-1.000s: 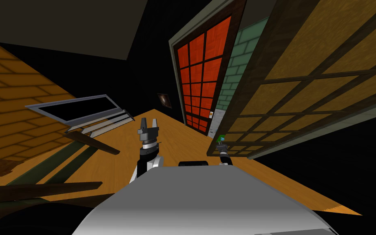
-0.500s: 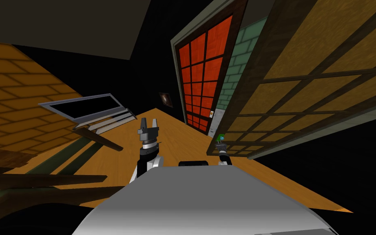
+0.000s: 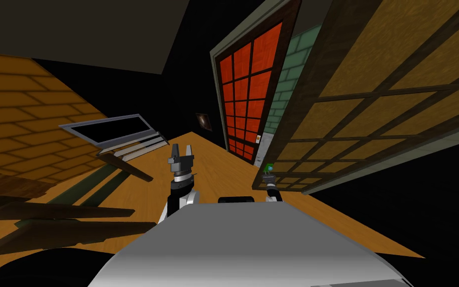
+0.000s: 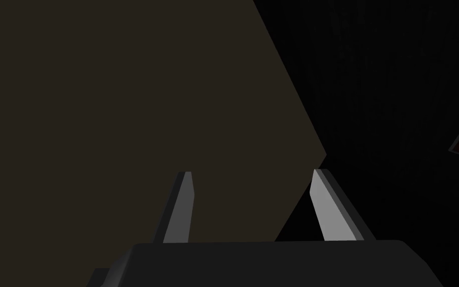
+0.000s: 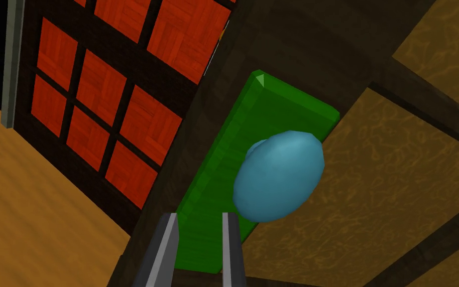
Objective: Pull the door open
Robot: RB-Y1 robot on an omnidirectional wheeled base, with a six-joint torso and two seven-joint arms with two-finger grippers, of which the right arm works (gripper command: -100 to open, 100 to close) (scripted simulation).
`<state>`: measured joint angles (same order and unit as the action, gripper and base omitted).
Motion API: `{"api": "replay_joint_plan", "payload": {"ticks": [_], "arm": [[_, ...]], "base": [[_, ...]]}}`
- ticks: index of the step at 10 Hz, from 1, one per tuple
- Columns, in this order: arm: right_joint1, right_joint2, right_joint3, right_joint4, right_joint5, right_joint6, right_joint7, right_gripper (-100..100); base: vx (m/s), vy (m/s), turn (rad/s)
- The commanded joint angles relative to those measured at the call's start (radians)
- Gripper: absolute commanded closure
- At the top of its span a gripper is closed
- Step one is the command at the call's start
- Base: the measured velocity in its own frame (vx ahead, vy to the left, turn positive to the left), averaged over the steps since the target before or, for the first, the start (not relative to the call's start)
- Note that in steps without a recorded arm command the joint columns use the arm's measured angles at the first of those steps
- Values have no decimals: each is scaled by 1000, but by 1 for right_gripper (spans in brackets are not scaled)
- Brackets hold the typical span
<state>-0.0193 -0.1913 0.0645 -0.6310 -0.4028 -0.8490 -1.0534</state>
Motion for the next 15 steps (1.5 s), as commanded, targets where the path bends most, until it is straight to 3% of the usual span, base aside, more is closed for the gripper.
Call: {"api": "replay_joint_plan", "payload": {"ticks": [1,3,7,12,14,15], "arm": [[-11,-13,2,-27,-17,-4,-36,-100],[-11,-13,2,-27,-17,-4,-36,-100],[-28,-18,34,-26,-52,-3,-156,-100],[-33,-20,43,-26,-63,-3,-195,-100],[-42,-22,60,-26,-82,-3,-262,-100],[-42,-22,60,-26,-82,-3,-266,-100]], "base": [[-44,-7,45],[-34,-18,31],[-59,-30,54],[-39,-9,18],[-55,-20,60],[-58,-17,33]]}}
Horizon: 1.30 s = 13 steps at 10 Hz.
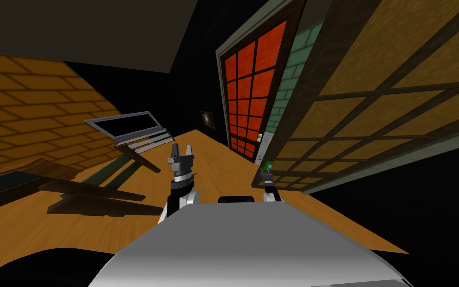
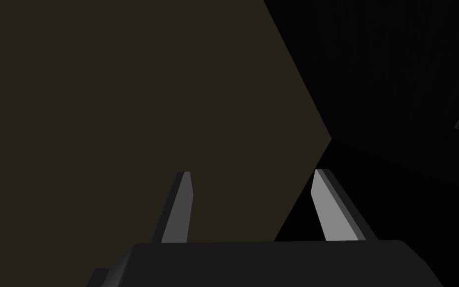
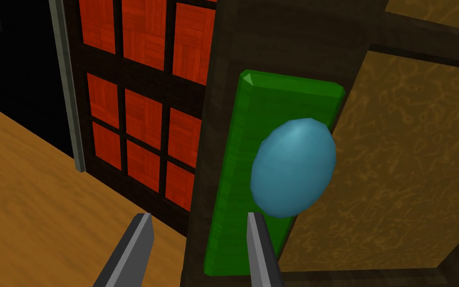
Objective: Pull the door open
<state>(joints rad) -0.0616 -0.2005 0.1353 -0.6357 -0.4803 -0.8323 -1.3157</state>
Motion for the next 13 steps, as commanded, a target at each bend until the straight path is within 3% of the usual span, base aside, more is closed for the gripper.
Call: {"api": "replay_joint_plan", "payload": {"ticks": [1,4,6,10,11,13], "arm": [[-4,-14,-3,-22,-13,-19,-36,-100],[-4,-14,-3,-22,-13,-19,-36,-100],[-10,-16,9,-21,-26,-19,-86,-100],[-10,-16,9,-21,-26,-19,-86,-100],[-15,-17,17,-21,-35,-19,-120,-100],[-15,-17,17,-21,-35,-19,-120,-100]], "base": [[-59,-6,33],[-25,-7,0],[-44,-11,45],[-19,-2,6],[-46,-16,26],[-36,-8,25]]}}
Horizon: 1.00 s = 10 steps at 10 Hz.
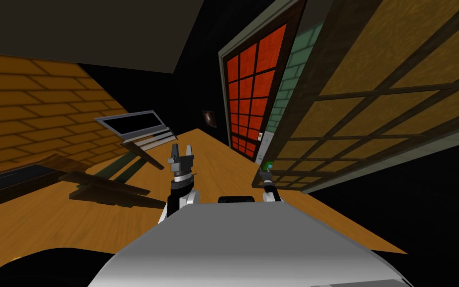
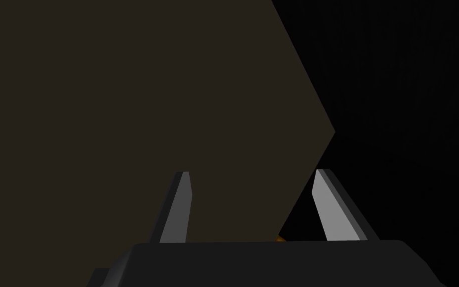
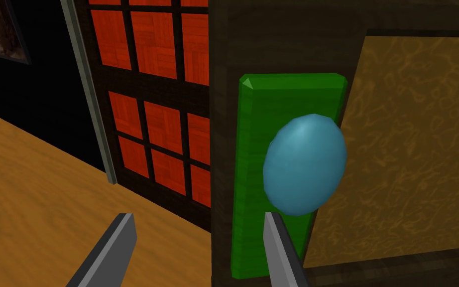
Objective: Pull the door open
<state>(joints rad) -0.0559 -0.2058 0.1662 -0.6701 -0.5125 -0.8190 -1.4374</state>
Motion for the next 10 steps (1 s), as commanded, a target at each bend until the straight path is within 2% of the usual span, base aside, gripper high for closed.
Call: {"api": "replay_joint_plan", "payload": {"ticks": [1,3,4,6,8,9,10], "arm": [[-20,-12,-14,13,-3,-32,1,-100],[-20,-12,-14,13,-3,-32,1,-100],[-14,9,0,22,0,-5,4,-100],[-43,-20,-6,26,-7,48,-19,-100],[-43,-20,-6,26,-7,48,-19,-100],[-58,-39,-12,23,-11,78,-30,-100],[-66,-49,-15,21,-14,93,-36,-100]], "base": [[-9,-1,-23],[0,0,0],[9,13,59],[-26,-1,68],[-21,-7,28],[-12,-10,18],[-21,-14,46]]}}
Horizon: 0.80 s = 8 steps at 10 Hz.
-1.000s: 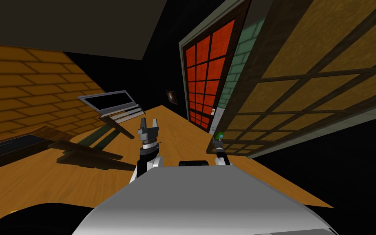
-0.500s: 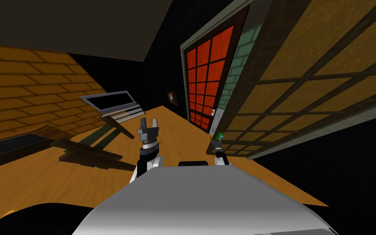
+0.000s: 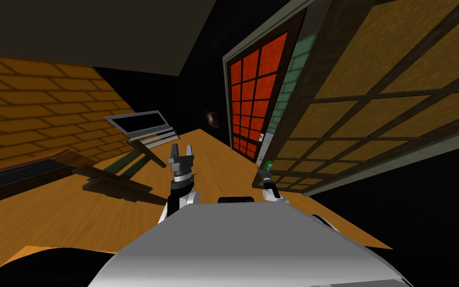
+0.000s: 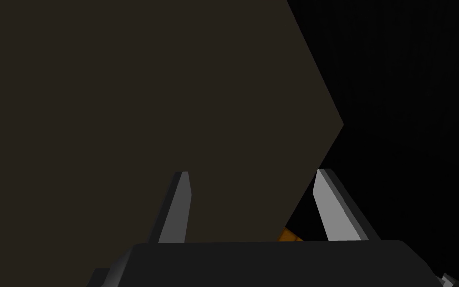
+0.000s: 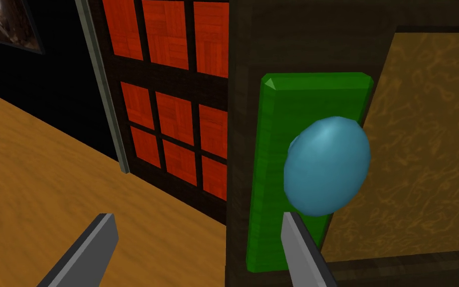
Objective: Pull the door open
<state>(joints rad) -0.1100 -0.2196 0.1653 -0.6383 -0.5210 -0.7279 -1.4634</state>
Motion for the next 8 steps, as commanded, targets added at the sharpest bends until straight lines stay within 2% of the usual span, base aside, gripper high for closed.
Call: {"api": "replay_joint_plan", "payload": {"ticks": [1,3,4,5,6,7,8], "arm": [[-12,-35,-14,-11,-5,2,-10,-100],[-26,-53,-20,-14,-9,31,-20,-100],[-38,-69,-25,-17,-13,54,-28,-100],[-35,-69,-25,-35,-13,54,-28,-100],[-45,-78,-28,-18,-15,69,-34,-100],[-30,-56,-11,-20,-11,81,-33,-100],[-30,-56,-11,-20,-11,81,-33,100]], "base": [[-14,-11,30],[-17,-9,16],[-19,-17,36],[-10,-21,5],[-19,-16,25],[2,4,63],[13,7,-21]]}}
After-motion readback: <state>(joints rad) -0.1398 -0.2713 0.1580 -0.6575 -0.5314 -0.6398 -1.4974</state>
